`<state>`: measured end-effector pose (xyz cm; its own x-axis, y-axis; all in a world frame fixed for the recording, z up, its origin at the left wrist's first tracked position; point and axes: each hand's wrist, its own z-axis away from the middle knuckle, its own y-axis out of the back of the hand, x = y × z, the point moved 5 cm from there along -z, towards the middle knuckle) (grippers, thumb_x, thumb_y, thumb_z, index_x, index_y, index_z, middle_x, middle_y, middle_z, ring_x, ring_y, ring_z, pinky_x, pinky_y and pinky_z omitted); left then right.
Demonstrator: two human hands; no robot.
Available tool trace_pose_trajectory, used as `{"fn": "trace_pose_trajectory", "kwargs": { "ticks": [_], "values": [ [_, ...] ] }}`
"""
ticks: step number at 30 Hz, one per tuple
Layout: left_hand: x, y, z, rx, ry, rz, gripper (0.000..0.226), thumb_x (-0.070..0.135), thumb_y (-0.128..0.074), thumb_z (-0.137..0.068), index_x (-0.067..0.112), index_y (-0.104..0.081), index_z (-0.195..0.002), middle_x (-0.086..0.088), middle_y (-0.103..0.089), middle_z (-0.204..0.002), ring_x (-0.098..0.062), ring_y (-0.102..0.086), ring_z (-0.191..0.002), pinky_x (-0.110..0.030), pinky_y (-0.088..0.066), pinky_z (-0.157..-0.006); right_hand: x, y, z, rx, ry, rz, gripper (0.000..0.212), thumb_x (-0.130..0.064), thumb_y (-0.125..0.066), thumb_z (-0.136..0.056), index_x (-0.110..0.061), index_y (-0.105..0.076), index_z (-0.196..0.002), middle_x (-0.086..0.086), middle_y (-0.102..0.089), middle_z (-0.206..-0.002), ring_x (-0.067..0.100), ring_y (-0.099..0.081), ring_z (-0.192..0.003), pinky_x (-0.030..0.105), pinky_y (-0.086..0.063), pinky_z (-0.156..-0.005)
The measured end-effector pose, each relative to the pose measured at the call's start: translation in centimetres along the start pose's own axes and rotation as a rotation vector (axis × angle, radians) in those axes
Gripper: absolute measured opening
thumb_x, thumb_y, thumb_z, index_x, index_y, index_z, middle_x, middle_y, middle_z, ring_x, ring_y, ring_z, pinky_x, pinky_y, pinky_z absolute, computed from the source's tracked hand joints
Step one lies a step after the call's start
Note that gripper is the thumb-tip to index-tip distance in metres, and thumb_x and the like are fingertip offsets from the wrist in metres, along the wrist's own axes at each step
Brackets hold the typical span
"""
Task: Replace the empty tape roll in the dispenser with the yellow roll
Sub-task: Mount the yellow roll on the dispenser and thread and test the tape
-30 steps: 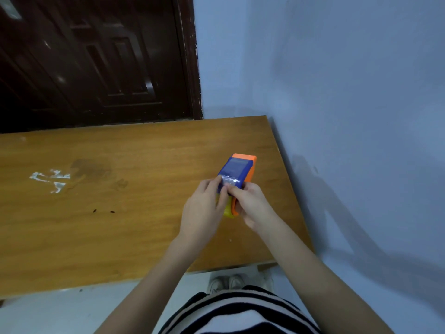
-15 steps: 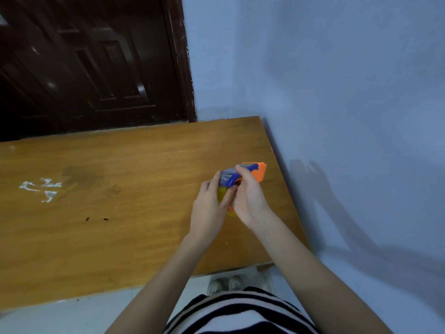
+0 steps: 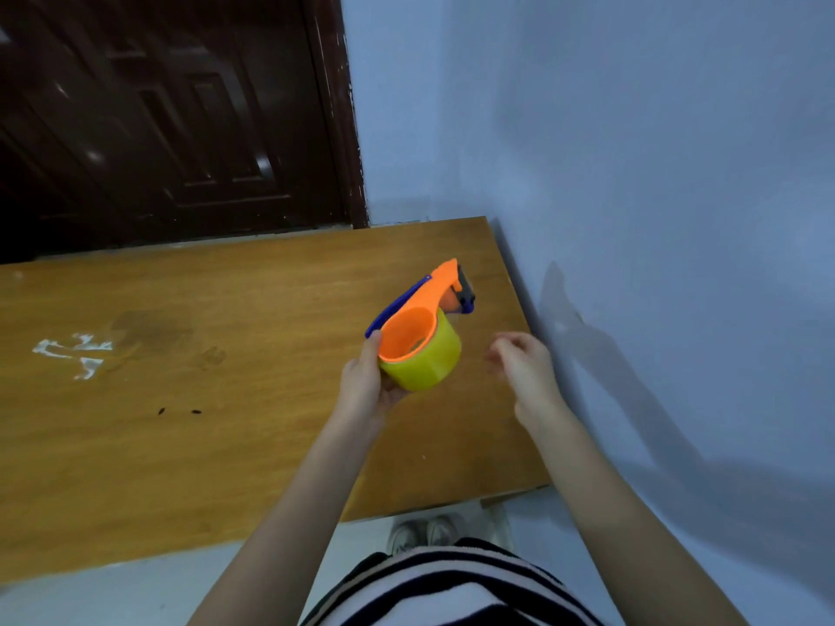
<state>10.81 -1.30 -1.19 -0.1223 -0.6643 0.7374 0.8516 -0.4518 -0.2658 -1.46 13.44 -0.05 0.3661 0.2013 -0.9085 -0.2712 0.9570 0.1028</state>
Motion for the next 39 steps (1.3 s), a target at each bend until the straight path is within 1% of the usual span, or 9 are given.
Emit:
{"fn": "trace_pose_trajectory", "kwargs": {
  "ticks": [3, 6, 11, 16, 22, 28, 34, 36, 39],
  "values": [
    [-1.1, -1.0, 0.4, -0.057, 0.165, 0.175, 0.024, 0.034, -0.047, -0.097, 0.012, -0.054, -0.091, -0.009, -0.060, -0.080, -0.021, -0.060, -0.068, -0.027, -0.055, -0.043, 2.6, -1.9, 0.0, -0.235, -0.145, -0.028, 0.021, -0.009, -0.047, -0.096, -0.001, -0.060, -0.111, 0.015, -0.065, -0.103, 0.025, -0.064, -0.095, 0.029, -0.052, -0.075],
    [-2.0, -2.0, 0.6, -0.144, 0.281, 0.278, 0.030, 0.033, -0.046, -0.097, 0.006, -0.058, -0.092, -0.012, -0.066, -0.070, -0.019, -0.066, -0.053, -0.024, -0.055, -0.043, 2.6, -4.0, 0.9, -0.389, -0.126, -0.114, 0.020, -0.015, -0.048, -0.096, -0.010, -0.067, -0.099, 0.012, -0.067, -0.104, 0.022, -0.065, -0.099, 0.029, -0.053, -0.077],
    [-3.4, -3.1, 1.3, -0.245, 0.410, 0.435, 0.031, 0.027, -0.048, -0.097, -0.001, -0.061, -0.094, -0.017, -0.070, -0.069, -0.022, -0.069, -0.051, -0.028, -0.056, -0.042, 2.4, -5.2, 1.1, -0.410, -0.126, -0.117, 0.011, -0.011, -0.051, -0.094, -0.013, -0.062, -0.096, 0.003, -0.063, -0.081, 0.013, -0.058, -0.074, 0.024, -0.048, -0.065],
    [-3.9, -3.4, 2.1, -0.282, 0.486, 0.522, 0.035, 0.029, -0.048, -0.096, -0.004, -0.060, -0.099, -0.018, -0.062, -0.090, -0.023, -0.068, -0.048, -0.027, -0.055, -0.040, 2.7, -5.2, 0.4, -0.380, -0.118, -0.095, 0.008, -0.014, -0.054, -0.094, -0.014, -0.061, -0.092, 0.001, -0.062, -0.077, 0.013, -0.057, -0.070, 0.025, -0.048, -0.066],
    [-4.0, -3.4, 3.0, -0.319, 0.487, 0.264, 0.045, 0.041, -0.039, -0.096, 0.006, -0.063, -0.085, -0.011, -0.069, -0.065, -0.017, -0.069, -0.049, -0.024, -0.056, -0.047, 2.2, -4.9, 0.1, -0.349, -0.058, -0.046, 0.011, -0.018, -0.057, -0.093, -0.013, -0.061, -0.085, 0.002, -0.060, -0.072, 0.006, -0.058, -0.059, 0.017, -0.044, -0.054],
    [-4.1, -3.2, 3.5, -0.299, 0.499, 0.025, 0.045, 0.050, -0.037, -0.094, 0.012, -0.062, -0.094, -0.010, -0.058, -0.085, -0.019, -0.057, -0.073, -0.029, -0.049, -0.067, 2.4, -4.6, -0.1, -0.341, -0.029, -0.017, 0.011, -0.018, -0.056, -0.093, -0.009, -0.063, -0.092, 0.011, -0.063, -0.082, 0.019, -0.059, -0.073, 0.028, -0.047, -0.064],
    [-2.6, -0.5, 1.4, 0.002, 0.099, -0.517, 0.044, 0.039, -0.044, -0.097, 0.009, -0.045, -0.130, -0.010, -0.049, -0.124, -0.021, -0.059, -0.090, -0.034, -0.048, -0.078, 3.1, -4.2, -0.5, -0.345, -0.012, 0.051, 0.013, -0.019, -0.055, -0.094, -0.011, -0.066, -0.093, 0.005, -0.066, -0.080, 0.015, -0.060, -0.073, 0.027, -0.047, -0.066],
    [-2.1, -0.2, 0.6, -0.047, 0.007, -0.583, 0.045, 0.032, -0.049, -0.096, 0.002, -0.051, -0.131, -0.012, -0.058, -0.114, -0.020, -0.059, -0.091, -0.031, -0.048, -0.078, 3.2, -4.1, -0.8, -0.405, -0.043, 0.081, 0.013, -0.019, -0.055, -0.095, -0.012, -0.065, -0.096, 0.008, -0.068, -0.086, 0.020, -0.063, -0.078, 0.030, -0.051, -0.069],
    [-1.7, -0.6, 0.0, -0.135, -0.027, -0.604, 0.031, 0.018, -0.055, -0.094, 0.003, -0.062, -0.119, -0.014, -0.068, -0.098, -0.019, -0.063, -0.085, -0.032, -0.053, -0.080, 3.2, -4.0, -0.6, -0.504, -0.071, 0.125, 0.011, -0.018, -0.054, -0.096, -0.013, -0.064, -0.095, 0.003, -0.068, -0.081, 0.015, -0.065, -0.073, 0.023, -0.056, -0.053]
  ]
}}
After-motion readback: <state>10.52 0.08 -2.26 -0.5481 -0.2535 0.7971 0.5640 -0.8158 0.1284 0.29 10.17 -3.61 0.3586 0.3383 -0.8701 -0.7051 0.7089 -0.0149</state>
